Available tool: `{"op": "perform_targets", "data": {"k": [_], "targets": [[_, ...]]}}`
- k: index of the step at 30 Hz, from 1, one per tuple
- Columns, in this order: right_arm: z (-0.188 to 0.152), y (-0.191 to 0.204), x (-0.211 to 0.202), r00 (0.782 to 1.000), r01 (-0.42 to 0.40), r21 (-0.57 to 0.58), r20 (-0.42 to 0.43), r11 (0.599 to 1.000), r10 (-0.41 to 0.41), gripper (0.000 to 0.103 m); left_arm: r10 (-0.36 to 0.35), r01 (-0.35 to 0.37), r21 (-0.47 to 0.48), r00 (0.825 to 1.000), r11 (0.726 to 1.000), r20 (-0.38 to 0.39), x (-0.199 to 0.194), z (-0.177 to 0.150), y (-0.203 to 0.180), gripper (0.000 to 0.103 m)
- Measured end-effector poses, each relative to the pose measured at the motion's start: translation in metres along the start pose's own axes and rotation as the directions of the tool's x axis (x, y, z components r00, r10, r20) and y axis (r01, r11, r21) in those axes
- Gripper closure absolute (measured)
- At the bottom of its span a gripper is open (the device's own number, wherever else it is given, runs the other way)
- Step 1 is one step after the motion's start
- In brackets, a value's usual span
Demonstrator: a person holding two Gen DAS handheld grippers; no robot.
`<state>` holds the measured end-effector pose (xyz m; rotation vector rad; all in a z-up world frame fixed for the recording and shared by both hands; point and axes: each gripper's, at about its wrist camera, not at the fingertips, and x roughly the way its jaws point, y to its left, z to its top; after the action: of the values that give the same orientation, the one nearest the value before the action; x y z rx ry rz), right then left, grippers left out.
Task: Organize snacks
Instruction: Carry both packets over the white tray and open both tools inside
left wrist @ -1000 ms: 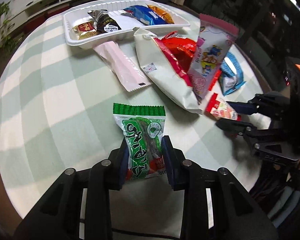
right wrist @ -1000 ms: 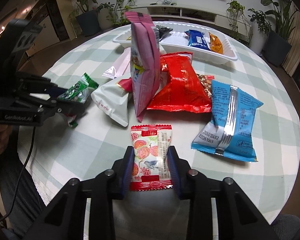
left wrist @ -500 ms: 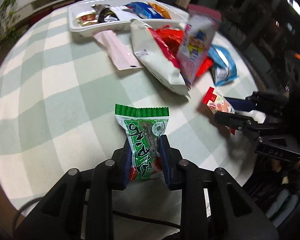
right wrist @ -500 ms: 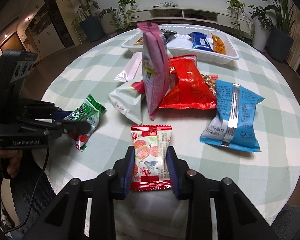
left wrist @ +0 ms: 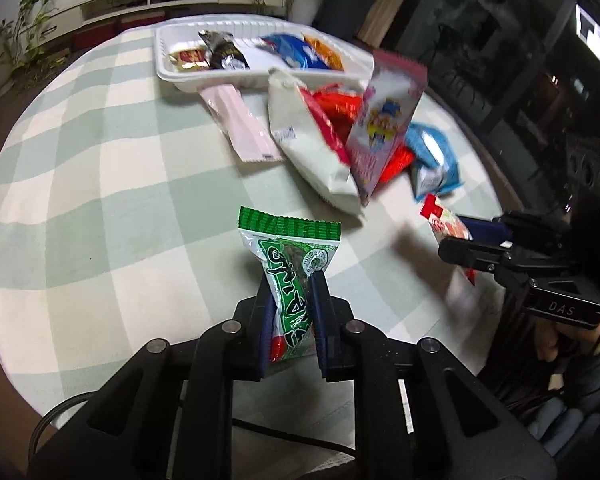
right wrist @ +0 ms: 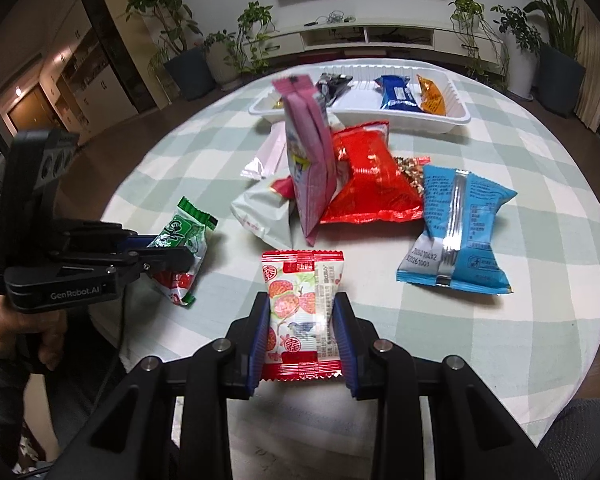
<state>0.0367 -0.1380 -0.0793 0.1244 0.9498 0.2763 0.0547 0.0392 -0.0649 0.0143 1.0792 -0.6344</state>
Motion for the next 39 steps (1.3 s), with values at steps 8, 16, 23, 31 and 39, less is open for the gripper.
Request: {"op": "perform_targets", "data": {"k": [8, 16, 23, 31, 39], "targets": [[0.014, -0.016, -0.027, 0.993, -0.088, 0.077, 0.079, 0.993, 0.082, 0.069, -0.067, 0.073, -0.07, 0.994, 0.995, 0.087, -0.028, 0.007, 0.01, 0.088], [0.029, -0.056, -0.048, 0.99, -0.074, 0.155, 0.127, 0.985, 0.054, 0.069, -0.095, 0.112, -0.1, 0.982, 0.989, 0.165, -0.052, 0.029, 0.019, 0.088], [0.077, -0.107, -0.091, 0.971, -0.003, 0.201, 0.233, 0.98, -0.045, 0.069, -0.065, 0.087, -0.093, 0.974, 0.992, 0.217, -0.065, 0.088, 0.039, 0.088], [0.163, -0.125, -0.093, 0.948, 0.01, 0.175, 0.311, 0.984, -0.065, 0.069, -0.021, 0.041, -0.085, 0.975, 0.996, 0.223, -0.049, 0.188, 0.064, 0.088], [0.242, -0.106, -0.008, 0.976, -0.052, 0.115, 0.216, 0.992, 0.026, 0.069, 0.021, -0.005, -0.105, 0.988, 0.994, 0.155, 0.014, 0.256, 0.092, 0.088]]}}
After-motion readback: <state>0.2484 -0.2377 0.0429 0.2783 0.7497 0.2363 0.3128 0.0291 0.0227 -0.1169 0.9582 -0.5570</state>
